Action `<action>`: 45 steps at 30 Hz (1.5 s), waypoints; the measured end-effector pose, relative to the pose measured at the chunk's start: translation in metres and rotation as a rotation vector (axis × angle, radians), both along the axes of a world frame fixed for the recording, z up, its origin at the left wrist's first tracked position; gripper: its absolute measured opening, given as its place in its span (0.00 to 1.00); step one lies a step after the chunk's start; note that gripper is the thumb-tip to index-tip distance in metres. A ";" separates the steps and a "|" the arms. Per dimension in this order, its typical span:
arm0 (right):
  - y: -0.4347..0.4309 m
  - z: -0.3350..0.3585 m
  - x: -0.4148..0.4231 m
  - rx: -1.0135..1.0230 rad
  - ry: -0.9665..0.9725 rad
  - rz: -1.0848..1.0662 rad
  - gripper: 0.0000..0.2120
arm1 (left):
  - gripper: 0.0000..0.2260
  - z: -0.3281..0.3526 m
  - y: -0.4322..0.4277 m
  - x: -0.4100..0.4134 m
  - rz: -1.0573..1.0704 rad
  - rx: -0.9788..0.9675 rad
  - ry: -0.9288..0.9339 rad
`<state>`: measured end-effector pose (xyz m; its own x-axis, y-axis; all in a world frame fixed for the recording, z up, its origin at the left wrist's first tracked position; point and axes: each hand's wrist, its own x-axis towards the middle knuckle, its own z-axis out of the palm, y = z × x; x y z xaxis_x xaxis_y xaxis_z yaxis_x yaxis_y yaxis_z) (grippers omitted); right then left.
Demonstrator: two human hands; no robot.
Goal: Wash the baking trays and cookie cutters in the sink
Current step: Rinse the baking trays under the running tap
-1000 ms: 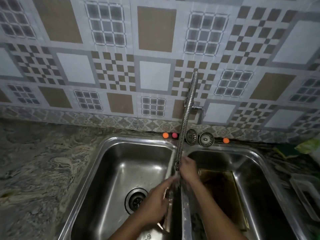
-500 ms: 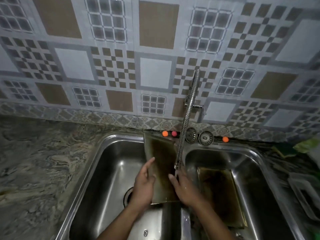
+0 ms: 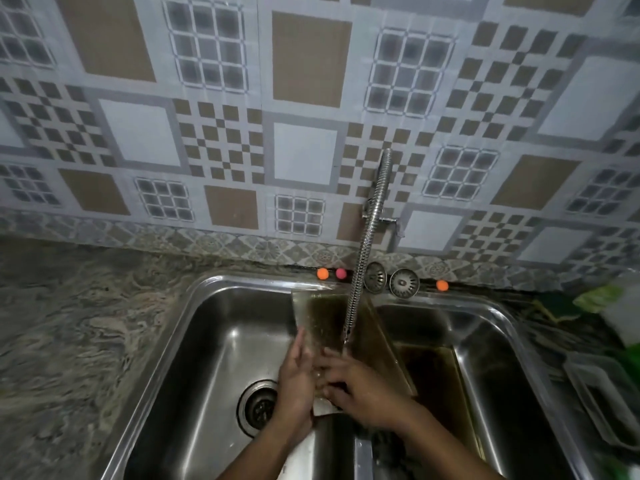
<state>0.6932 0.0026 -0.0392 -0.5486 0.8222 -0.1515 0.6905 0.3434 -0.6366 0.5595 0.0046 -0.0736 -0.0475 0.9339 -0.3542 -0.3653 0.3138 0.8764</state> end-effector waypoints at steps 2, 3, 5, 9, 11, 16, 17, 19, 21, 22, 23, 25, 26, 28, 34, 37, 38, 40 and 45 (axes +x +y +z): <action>-0.015 0.003 0.020 -0.030 0.001 -0.033 0.10 | 0.22 -0.004 0.000 -0.003 0.059 -0.002 0.044; -0.020 0.004 0.031 -0.040 -0.019 -0.084 0.09 | 0.24 -0.008 0.002 -0.006 0.067 0.005 0.081; -0.024 0.002 0.050 -0.063 -0.090 -0.226 0.09 | 0.30 -0.007 0.005 -0.011 0.043 0.046 0.166; -0.010 -0.020 0.055 0.059 -0.056 -0.493 0.11 | 0.34 0.005 0.009 -0.020 -0.022 0.161 0.339; 0.003 -0.030 0.039 0.147 -0.093 -0.557 0.20 | 0.34 0.009 0.010 -0.030 -0.050 0.227 0.387; 0.018 -0.040 -0.016 -0.075 0.279 -0.637 0.27 | 0.34 0.004 0.012 -0.080 -0.069 0.356 0.564; 0.017 -0.042 -0.025 -0.071 0.301 -0.600 0.28 | 0.34 0.002 0.011 -0.090 -0.060 0.376 0.624; 0.012 -0.045 -0.040 -0.033 0.326 -0.541 0.33 | 0.37 -0.002 0.009 -0.107 -0.098 0.399 0.744; 0.003 -0.044 -0.050 0.014 0.388 -0.541 0.37 | 0.40 -0.003 0.004 -0.118 -0.186 0.402 0.860; -0.001 -0.043 -0.053 0.058 0.389 -0.540 0.40 | 0.41 -0.003 0.001 -0.121 -0.209 0.407 0.917; -0.004 -0.043 -0.055 0.122 0.345 -0.514 0.41 | 0.41 -0.003 -0.002 -0.124 -0.210 0.388 0.970; -0.010 -0.036 -0.059 0.210 0.255 -0.454 0.42 | 0.39 -0.002 -0.006 -0.127 -0.140 0.329 1.041; -0.012 -0.032 -0.061 0.249 0.201 -0.434 0.42 | 0.37 -0.001 -0.006 -0.130 -0.096 0.307 1.086; -0.014 -0.022 -0.065 0.336 0.072 -0.407 0.41 | 0.33 0.004 -0.005 -0.134 -0.007 0.294 1.176; -0.007 0.013 -0.083 0.505 -0.003 -0.403 0.51 | 0.32 0.032 0.005 -0.148 0.219 0.530 1.124; -0.007 0.035 -0.090 0.603 0.020 -0.396 0.51 | 0.31 0.049 0.006 -0.153 0.298 0.581 1.073; -0.008 0.040 -0.092 0.633 0.063 -0.393 0.50 | 0.31 0.055 0.006 -0.154 0.306 0.568 1.041; -0.013 0.050 -0.094 0.657 0.118 -0.400 0.44 | 0.29 0.065 0.003 -0.156 0.305 0.580 0.996; -0.032 0.057 -0.098 0.665 0.096 -0.448 0.44 | 0.29 0.068 -0.014 -0.158 0.294 0.581 0.921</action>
